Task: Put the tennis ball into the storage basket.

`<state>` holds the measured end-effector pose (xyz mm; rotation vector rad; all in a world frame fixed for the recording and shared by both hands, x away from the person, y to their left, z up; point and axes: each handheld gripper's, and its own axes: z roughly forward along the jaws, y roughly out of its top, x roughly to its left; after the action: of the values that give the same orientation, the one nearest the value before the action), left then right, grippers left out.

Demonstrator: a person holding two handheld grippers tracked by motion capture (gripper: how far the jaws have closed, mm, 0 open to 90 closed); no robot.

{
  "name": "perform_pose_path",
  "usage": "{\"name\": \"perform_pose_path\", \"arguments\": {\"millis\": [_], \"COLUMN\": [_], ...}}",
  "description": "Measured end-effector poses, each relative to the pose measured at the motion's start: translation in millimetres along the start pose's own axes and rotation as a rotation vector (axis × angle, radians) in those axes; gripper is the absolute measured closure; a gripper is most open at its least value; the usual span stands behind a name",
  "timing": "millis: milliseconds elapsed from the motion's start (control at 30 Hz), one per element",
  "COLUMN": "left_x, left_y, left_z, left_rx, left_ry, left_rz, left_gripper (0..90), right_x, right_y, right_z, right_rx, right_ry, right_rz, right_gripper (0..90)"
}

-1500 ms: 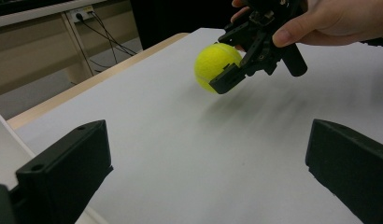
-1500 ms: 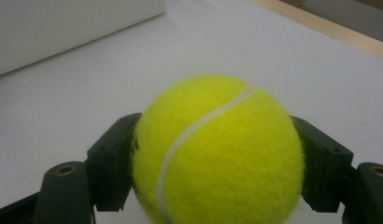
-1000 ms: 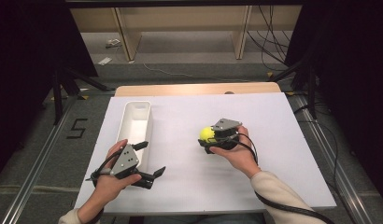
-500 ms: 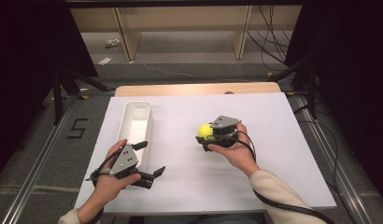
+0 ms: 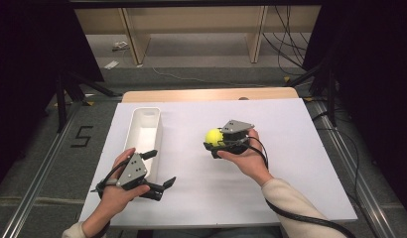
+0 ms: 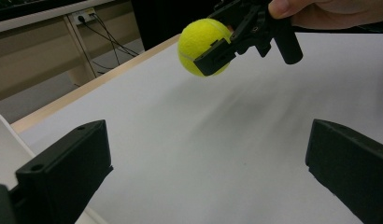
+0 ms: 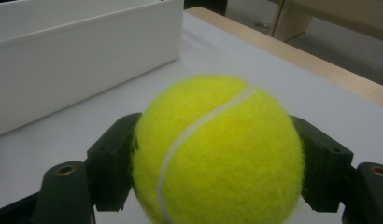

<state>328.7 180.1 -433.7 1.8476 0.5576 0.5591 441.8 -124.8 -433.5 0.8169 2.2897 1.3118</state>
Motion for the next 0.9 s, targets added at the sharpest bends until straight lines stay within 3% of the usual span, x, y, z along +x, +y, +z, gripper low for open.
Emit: {"name": "perform_pose_path", "arguments": {"millis": [900], "left_x": [-1.1], "left_y": [0.3], "left_z": [0.8], "left_rx": [0.001], "left_ry": [-0.004], "left_rz": [0.002], "left_gripper": [0.0], "right_x": [10.0], "right_y": [12.5], "right_z": [8.7], "right_rx": [-0.022], "right_ry": [0.021], "right_rz": [-0.014], "right_gripper": [26.1]}}
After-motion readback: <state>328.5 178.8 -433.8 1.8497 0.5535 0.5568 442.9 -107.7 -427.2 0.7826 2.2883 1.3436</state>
